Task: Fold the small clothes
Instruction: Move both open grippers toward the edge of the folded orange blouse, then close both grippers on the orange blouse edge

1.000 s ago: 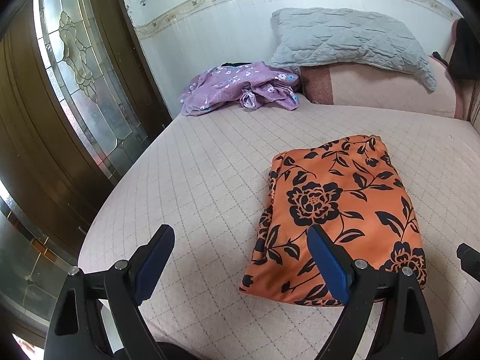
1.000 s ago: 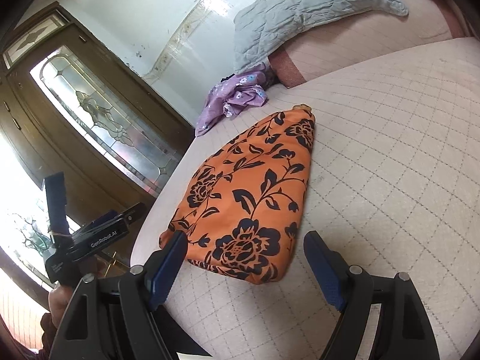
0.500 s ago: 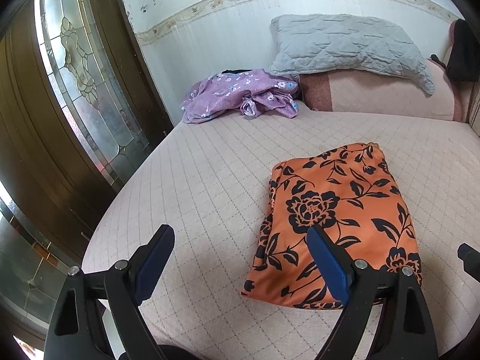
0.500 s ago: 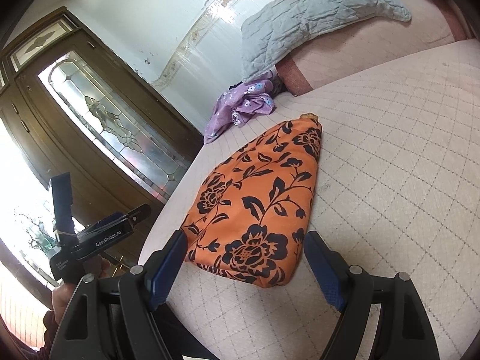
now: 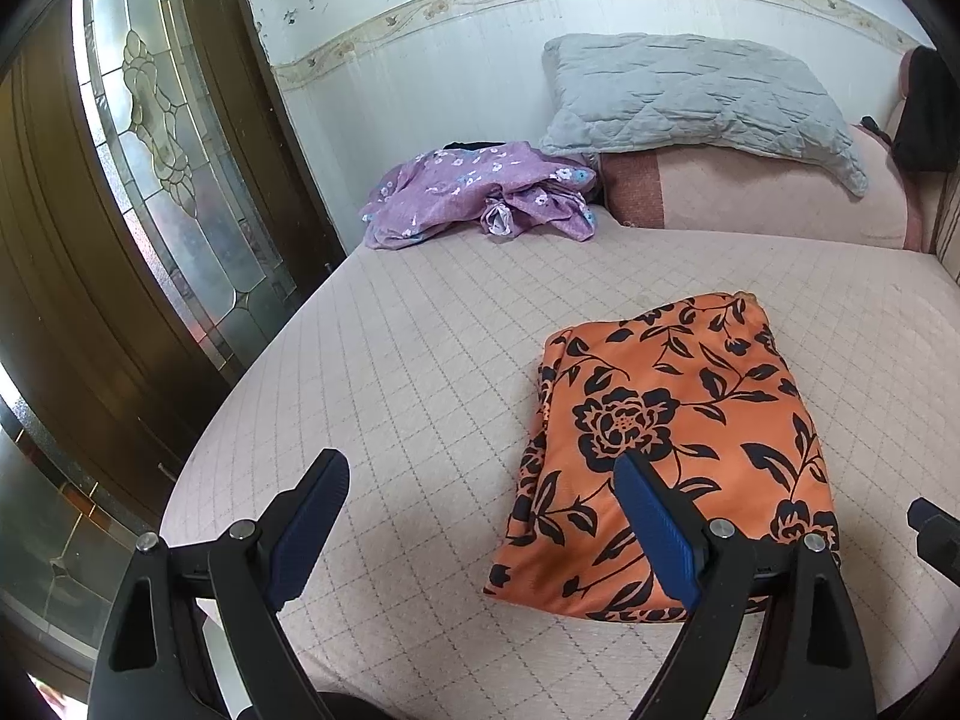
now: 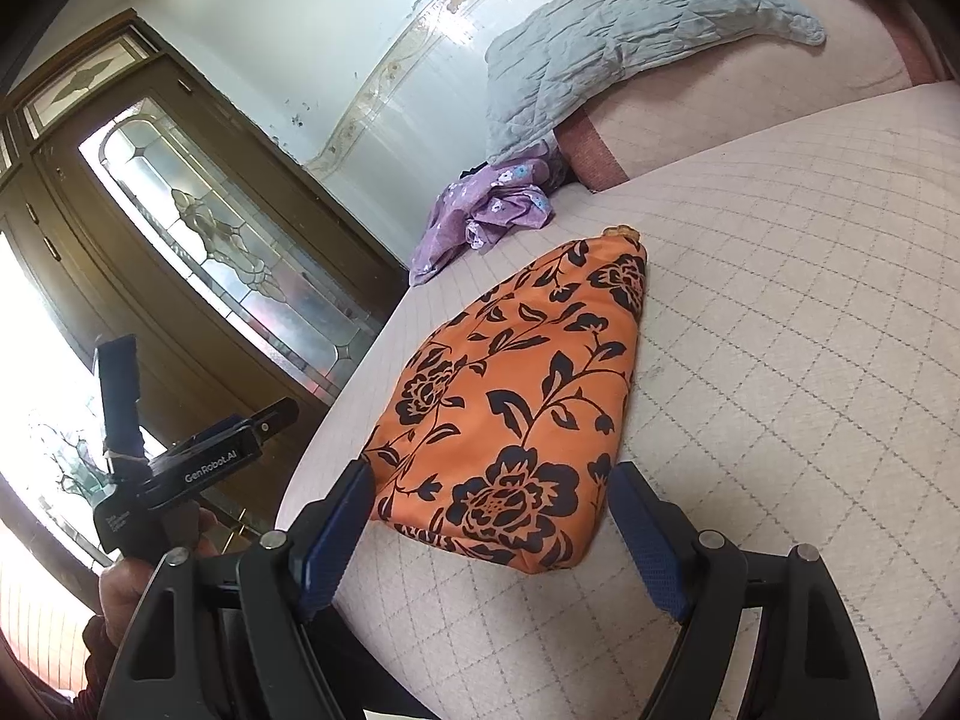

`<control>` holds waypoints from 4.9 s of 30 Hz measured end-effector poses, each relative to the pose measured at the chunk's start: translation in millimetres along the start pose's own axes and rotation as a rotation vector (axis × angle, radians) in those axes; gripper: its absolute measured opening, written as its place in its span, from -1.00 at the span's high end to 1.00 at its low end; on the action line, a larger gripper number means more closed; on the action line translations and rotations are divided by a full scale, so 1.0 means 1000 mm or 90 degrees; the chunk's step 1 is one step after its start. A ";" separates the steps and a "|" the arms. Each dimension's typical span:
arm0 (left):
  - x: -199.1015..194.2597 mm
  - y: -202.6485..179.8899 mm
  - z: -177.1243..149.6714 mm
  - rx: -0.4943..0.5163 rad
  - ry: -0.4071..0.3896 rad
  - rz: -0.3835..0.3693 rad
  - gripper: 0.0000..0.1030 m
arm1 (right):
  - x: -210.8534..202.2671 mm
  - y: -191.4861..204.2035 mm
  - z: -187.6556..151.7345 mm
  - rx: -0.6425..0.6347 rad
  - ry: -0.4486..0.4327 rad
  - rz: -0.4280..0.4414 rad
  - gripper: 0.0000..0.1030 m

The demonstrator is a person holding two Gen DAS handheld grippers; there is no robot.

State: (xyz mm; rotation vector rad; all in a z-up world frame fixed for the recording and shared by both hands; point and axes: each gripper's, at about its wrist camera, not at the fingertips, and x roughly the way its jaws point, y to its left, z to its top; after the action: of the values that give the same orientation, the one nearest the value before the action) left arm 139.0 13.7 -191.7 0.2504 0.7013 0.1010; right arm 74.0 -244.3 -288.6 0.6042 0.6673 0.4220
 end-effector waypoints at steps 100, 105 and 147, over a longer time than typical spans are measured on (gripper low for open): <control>0.115 0.026 -0.006 -0.022 0.062 -0.227 -0.75 | 0.063 0.008 0.029 -0.005 0.053 -0.152 -0.60; 0.112 0.023 -0.006 -0.015 0.058 -0.231 -0.75 | 0.071 0.007 0.027 -0.001 0.059 -0.149 -0.60; 0.140 -0.013 -0.013 0.015 0.152 -0.296 -0.76 | 0.103 -0.048 0.015 0.117 0.082 -0.057 -0.60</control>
State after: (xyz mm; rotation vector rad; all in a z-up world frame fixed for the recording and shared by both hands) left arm 237.0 28.7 -292.0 0.0930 0.9824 -0.3266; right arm 165.8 -230.3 -355.9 0.7220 0.8597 0.3200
